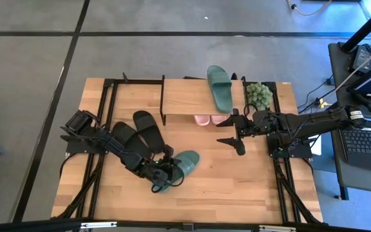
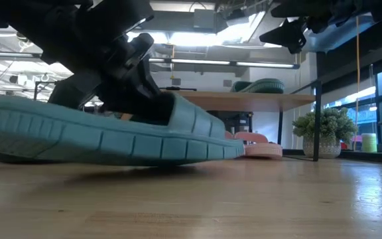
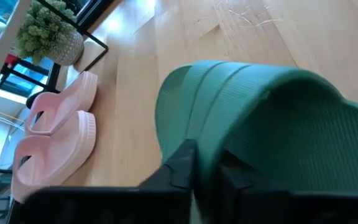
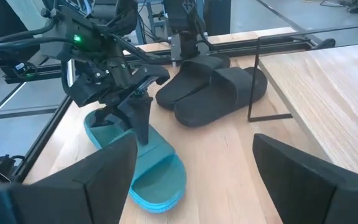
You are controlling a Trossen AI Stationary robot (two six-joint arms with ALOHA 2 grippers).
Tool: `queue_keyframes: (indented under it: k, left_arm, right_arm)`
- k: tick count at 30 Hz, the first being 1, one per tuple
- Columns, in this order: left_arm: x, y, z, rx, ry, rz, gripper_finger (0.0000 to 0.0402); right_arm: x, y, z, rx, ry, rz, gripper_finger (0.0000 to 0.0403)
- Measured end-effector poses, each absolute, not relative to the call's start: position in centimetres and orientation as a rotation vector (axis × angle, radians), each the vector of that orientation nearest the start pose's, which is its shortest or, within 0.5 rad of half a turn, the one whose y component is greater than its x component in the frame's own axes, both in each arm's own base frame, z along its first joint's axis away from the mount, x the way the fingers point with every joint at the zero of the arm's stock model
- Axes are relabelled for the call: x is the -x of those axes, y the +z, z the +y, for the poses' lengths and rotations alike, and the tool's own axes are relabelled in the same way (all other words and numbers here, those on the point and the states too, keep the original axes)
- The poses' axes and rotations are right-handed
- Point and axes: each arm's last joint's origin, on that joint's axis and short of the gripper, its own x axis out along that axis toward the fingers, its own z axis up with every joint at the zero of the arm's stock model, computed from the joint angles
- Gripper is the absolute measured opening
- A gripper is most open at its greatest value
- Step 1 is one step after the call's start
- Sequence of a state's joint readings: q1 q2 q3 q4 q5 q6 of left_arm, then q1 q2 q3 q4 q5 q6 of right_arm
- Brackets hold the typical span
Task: Pick and place slides into the shelf
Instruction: Put the green slide on the shelf
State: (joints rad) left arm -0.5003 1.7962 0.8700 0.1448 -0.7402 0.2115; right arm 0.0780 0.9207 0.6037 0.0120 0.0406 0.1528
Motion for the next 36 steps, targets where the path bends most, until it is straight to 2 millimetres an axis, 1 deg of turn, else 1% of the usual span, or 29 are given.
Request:
queue_keyframes:
  k: [1,5,7,9,12,15,18,20,22,25,28,32,36]
  left_arm:
    - [-30.5,13.8,-14.5,-0.658,0.161,0.664,0.0012]
    - [-30.7,14.1,-14.5,-0.616,0.207,0.652,0.0010]
    - [-31.1,14.6,-14.7,-0.574,0.214,0.632,0.0007]
    - [-31.4,15.8,-15.1,-0.542,0.200,0.621,0.0006]
    - [-31.7,18.2,-15.9,-0.528,0.191,0.629,0.0005]
    - [-31.8,21.5,-16.3,-0.492,0.280,0.626,0.0004]
    - [-31.8,24.8,-15.7,-0.479,0.434,0.615,0.0003]
    - [-31.9,26.3,-14.9,-0.491,0.516,0.620,0.0003]
    - [-32.5,27.6,-13.8,-0.470,0.571,0.621,0.0003]
    - [-33.7,29.1,-11.1,-0.434,0.662,0.616,0.0003]
    - [-34.8,29.7,-7.4,-0.425,0.750,0.646,0.0003]
    - [-35.8,30.4,-1.9,-0.331,0.837,0.679,0.0002]
    - [-36.4,31.2,2.8,-0.229,0.933,0.629,0.0002]
  right_arm:
    - [-20.3,26.5,1.5,-0.133,0.014,0.307,0.0320]
    - [-20.3,26.3,1.5,-0.136,0.012,0.326,0.0320]
    - [-20.2,26.2,1.5,-0.135,0.011,0.339,0.0320]
    - [-20.2,26.1,1.5,-0.148,0.007,0.352,0.0320]
    - [-20.2,26.0,1.5,-0.172,0.001,0.360,0.0320]
    - [-20.2,26.0,1.5,-0.217,-0.008,0.363,0.0320]
    - [-20.1,26.1,1.3,-0.246,-0.059,0.353,0.0320]
    - [-20.0,26.2,1.1,-0.226,-0.110,0.334,0.0320]
    - [-19.7,26.6,0.8,-0.166,-0.157,0.312,0.0320]
    - [-19.1,27.4,0.3,-0.094,-0.218,0.259,0.0320]
    - [-18.1,28.4,-0.5,-0.047,-0.271,0.198,0.0320]
    - [-16.6,29.5,-1.9,-0.005,-0.353,0.143,0.0320]
    - [-15.6,29.8,-2.9,-0.012,-0.417,0.132,0.0320]
